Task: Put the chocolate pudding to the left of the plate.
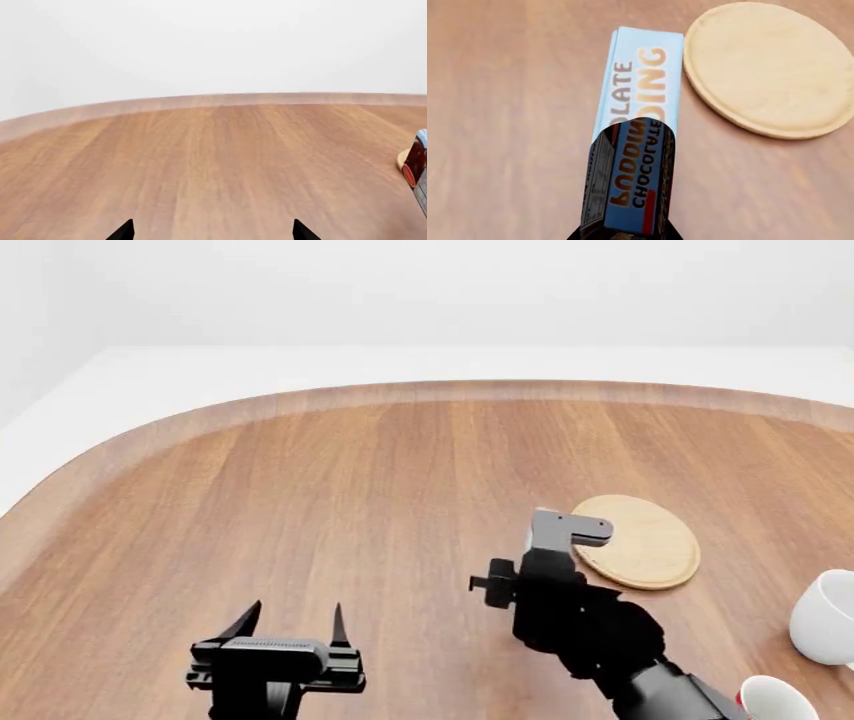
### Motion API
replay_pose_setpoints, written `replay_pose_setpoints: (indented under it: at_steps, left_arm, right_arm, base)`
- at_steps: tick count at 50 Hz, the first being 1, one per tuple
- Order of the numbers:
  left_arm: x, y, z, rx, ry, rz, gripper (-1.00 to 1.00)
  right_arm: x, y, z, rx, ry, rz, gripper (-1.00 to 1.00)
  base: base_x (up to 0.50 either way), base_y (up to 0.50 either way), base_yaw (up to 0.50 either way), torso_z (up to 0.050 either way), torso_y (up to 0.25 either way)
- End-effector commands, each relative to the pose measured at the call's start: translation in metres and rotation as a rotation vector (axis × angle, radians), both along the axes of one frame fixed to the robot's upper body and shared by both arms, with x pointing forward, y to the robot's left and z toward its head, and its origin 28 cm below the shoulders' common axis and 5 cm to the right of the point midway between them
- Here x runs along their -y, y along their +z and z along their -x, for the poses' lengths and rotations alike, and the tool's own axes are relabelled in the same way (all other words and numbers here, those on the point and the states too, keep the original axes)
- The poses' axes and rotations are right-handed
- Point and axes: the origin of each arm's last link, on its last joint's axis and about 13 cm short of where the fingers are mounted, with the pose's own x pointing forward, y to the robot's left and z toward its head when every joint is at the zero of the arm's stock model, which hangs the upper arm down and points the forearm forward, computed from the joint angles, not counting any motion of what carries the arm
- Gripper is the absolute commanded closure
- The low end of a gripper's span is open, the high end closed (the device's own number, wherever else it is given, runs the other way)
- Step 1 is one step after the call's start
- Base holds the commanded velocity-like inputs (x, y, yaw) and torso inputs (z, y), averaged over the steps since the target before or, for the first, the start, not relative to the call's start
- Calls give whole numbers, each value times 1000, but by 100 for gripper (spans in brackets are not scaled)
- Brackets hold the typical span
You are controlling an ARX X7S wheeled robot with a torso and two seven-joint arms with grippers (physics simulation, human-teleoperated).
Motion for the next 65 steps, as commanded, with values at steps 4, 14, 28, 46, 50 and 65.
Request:
replay_pose_setpoints:
  at_steps: [4,14,28,46,50,65]
  left_arm:
    - [-1,40,-19,-80,-28,-29,-100]
    - [-4,90,-69,-180,-73,-20,-100]
    - [-6,121,-158,-254,10,-77,-100]
    - [-10,141,-208,-293,55,-85,-100]
    - [-11,141,-211,-300,56,-81,-100]
    - [-11,146,-213,-299,58,-81,-100]
  right_arm:
    - [10,30,12,58,155,79,100]
    - [20,61,-1,51,195,92,100]
    - [24,84,-38,27,193,143,100]
    - [24,104,-60,-20,288,165,100]
    - [26,104,-60,-30,312,162,100]
    - [30,109,-61,-33,335,123,100]
  base:
    - [0,0,0,0,0]
    - [0,0,0,0,1]
    - [0,0,0,0,0]
    - [0,0,0,0,0]
    - [0,0,0,0,0]
    - [0,0,0,0,-247]
